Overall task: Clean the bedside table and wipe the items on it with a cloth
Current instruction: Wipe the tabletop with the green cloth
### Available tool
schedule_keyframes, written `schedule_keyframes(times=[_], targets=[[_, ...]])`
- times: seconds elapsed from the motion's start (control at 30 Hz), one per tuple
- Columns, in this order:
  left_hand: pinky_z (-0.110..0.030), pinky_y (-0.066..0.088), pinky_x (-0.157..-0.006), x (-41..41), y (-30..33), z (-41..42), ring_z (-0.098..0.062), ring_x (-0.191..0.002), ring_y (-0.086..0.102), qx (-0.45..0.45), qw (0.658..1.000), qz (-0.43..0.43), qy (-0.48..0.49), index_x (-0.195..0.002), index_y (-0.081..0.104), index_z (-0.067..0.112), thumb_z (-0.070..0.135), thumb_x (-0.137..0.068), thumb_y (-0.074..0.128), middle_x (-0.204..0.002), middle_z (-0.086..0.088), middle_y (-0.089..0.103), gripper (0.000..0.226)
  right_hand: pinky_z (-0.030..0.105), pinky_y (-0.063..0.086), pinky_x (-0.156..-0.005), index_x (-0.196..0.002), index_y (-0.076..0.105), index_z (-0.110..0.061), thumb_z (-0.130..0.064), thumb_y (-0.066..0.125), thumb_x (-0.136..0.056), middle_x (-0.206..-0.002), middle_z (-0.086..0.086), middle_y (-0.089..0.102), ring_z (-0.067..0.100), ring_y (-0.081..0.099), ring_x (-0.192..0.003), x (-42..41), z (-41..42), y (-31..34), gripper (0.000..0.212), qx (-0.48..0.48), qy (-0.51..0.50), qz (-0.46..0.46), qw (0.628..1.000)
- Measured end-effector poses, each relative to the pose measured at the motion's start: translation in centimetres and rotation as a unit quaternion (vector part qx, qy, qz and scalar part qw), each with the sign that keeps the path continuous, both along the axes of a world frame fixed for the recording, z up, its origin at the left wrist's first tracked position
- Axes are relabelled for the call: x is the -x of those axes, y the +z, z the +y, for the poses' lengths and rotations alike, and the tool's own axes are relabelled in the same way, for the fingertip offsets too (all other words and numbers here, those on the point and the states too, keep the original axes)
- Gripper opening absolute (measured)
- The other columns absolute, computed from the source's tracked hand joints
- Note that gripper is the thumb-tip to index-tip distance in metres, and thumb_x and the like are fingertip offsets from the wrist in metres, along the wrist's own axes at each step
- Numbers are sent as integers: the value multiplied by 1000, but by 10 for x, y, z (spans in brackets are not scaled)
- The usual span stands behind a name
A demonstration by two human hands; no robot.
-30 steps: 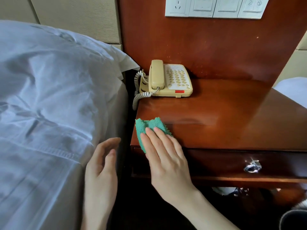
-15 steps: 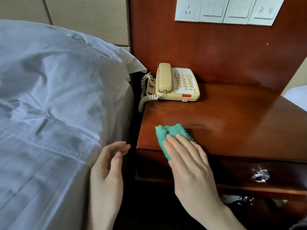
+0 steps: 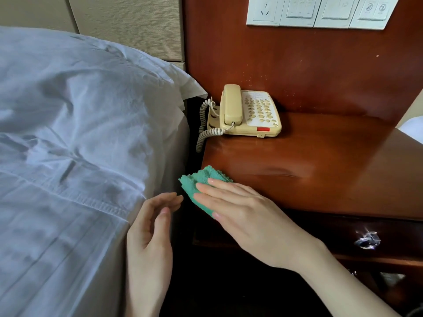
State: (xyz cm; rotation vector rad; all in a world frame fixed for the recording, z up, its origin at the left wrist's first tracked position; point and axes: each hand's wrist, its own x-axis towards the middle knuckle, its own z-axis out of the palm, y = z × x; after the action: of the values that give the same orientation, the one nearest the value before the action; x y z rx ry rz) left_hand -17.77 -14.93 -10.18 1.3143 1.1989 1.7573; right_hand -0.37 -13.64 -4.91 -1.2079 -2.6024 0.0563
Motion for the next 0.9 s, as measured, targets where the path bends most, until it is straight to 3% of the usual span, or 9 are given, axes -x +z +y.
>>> schedule_keyframes(times=[0.23,0.33,0.43,0.5,0.67,0.8,0.9], targets=[[-10,48,-82,-1,1,1,-4,-98,67,5,1000,13,1,-95,67,23,-1,-97,45,-97,10,73,33,3,-6,-106,-148,20,-38,-31,24,-104,-153,-28,11,-20,-7,-135,-22,8,8,45,108,-35,33,993],[-11,48,-83,-4,2,3,-3,-98,66,-1,1000,20,3,-95,67,23,10,-92,45,-95,12,73,26,20,4,-116,-148,25,-34,-29,25,-104,-156,-20,15,-7,2,-142,-10,37,19,45,145,-54,37,987],[-15,48,-86,-4,-1,5,-5,-100,66,2,999,33,7,-94,68,24,-1,-96,45,-97,10,72,34,39,9,-117,-149,24,-29,-26,24,-104,-158,-13,13,6,2,-146,3,68,25,45,135,-94,-4,986],[-15,48,-88,-3,-1,4,-4,-102,65,6,999,40,6,-94,68,26,0,-96,46,-98,11,72,35,44,12,-115,-150,23,-27,-26,22,-104,-159,-10,11,10,2,-146,5,80,27,45,128,-115,-21,985],[-2,37,-89,-14,6,12,10,-110,56,13,994,112,1,-108,68,25,1,-95,49,-111,19,67,33,46,8,-116,-151,20,-27,-27,22,-104,-159,-11,10,10,1,-146,-21,91,25,47,129,-151,-18,980],[-16,36,-103,-33,22,22,0,-121,50,-14,976,217,-17,-114,64,22,5,-95,50,-122,15,60,30,42,5,-119,-151,18,-28,-29,20,-104,-159,-12,9,11,2,-146,-69,97,27,47,130,-209,-20,969],[-26,40,-100,-42,35,31,-5,-118,52,-36,964,262,-27,-119,62,23,11,-96,48,-122,13,61,30,40,10,-119,-151,18,-29,-29,20,-104,-159,-10,10,17,7,-146,-112,99,28,46,131,-258,-24,957]])
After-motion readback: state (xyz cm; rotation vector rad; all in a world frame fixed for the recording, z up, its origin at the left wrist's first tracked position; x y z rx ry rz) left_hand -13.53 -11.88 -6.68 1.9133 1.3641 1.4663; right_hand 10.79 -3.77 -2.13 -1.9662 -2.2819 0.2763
